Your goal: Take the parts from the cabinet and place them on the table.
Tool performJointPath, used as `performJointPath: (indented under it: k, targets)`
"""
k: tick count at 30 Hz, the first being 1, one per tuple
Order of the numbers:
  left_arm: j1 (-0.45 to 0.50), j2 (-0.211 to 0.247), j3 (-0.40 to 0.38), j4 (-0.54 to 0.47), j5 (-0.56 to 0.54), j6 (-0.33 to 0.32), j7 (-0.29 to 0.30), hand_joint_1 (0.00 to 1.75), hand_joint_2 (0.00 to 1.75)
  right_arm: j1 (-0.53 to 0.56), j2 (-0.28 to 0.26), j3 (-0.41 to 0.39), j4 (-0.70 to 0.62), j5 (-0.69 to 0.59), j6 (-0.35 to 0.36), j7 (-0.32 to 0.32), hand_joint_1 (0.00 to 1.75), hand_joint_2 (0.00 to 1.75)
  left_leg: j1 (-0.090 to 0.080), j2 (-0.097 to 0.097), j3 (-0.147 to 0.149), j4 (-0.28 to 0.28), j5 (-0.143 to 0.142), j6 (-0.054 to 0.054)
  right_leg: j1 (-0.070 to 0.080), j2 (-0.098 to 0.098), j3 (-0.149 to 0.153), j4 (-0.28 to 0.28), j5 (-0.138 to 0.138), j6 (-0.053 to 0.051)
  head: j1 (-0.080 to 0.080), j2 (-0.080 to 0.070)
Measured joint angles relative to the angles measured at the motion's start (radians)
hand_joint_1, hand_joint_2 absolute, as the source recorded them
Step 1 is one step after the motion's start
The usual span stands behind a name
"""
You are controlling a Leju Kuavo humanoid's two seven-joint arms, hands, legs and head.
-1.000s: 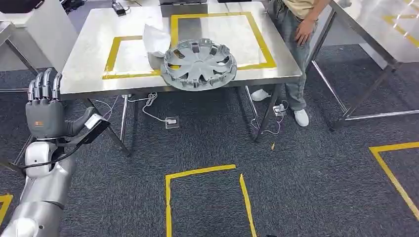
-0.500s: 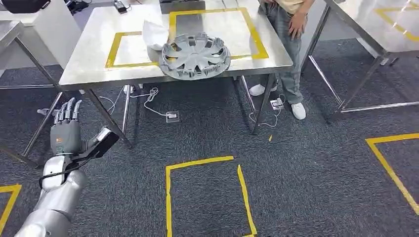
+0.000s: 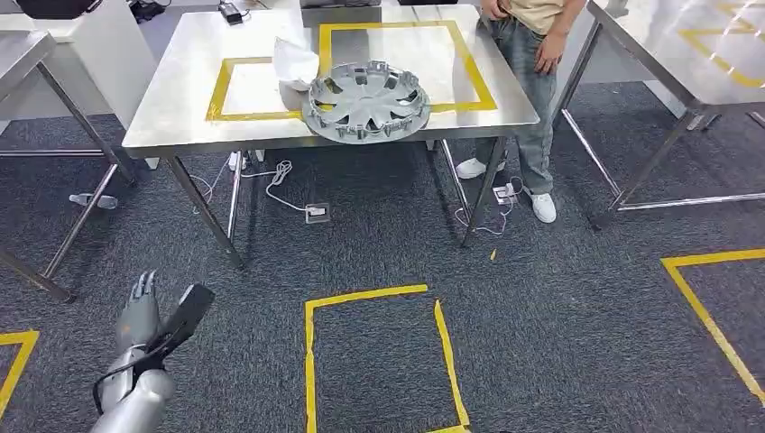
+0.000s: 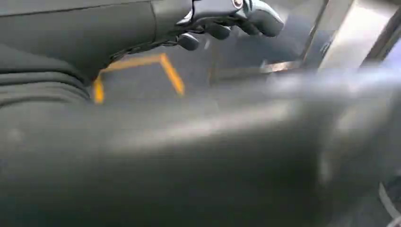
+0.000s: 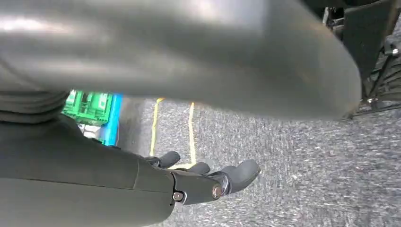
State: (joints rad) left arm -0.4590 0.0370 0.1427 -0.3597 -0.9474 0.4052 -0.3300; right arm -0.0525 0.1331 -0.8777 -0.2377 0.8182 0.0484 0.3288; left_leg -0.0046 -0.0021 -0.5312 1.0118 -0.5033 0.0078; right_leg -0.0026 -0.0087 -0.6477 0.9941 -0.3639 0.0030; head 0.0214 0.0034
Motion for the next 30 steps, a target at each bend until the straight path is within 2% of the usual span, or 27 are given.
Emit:
performJointPath:
  k: [4,29,30]
  targets:
    - [0.048,-0.002,-0.013,0.001,0.08,-0.035,0.028,0.0,0.0,0.016,-0.011,0.076,-0.015,-0.072,-0.006,0.0,0.0,0.0,0.0,0.0,0.0,0.0,-0.002,0.0,0.0,0.0,-0.001,0.0,-0.002,0.003,0.0,0.0]
    - [0.409,-0.022,-0.074,-0.01,0.622,-0.264,0.215,0.0,0.0,0.125,-0.082,0.563,-0.101,-0.536,-0.03,0.003,0.0,0.0,0.001,0.0,-0.003,-0.001,-0.004,-0.001,0.002,0.0,-0.005,0.002,-0.006,0.003,0.0,0.0]
    - [0.423,-0.023,-0.076,-0.011,0.644,-0.274,0.222,0.0,0.0,0.13,-0.082,0.583,-0.104,-0.555,-0.031,0.003,0.0,0.0,-0.007,0.002,-0.004,0.005,-0.007,0.004,-0.005,0.0,-0.003,-0.002,-0.001,0.009,-0.001,0.0]
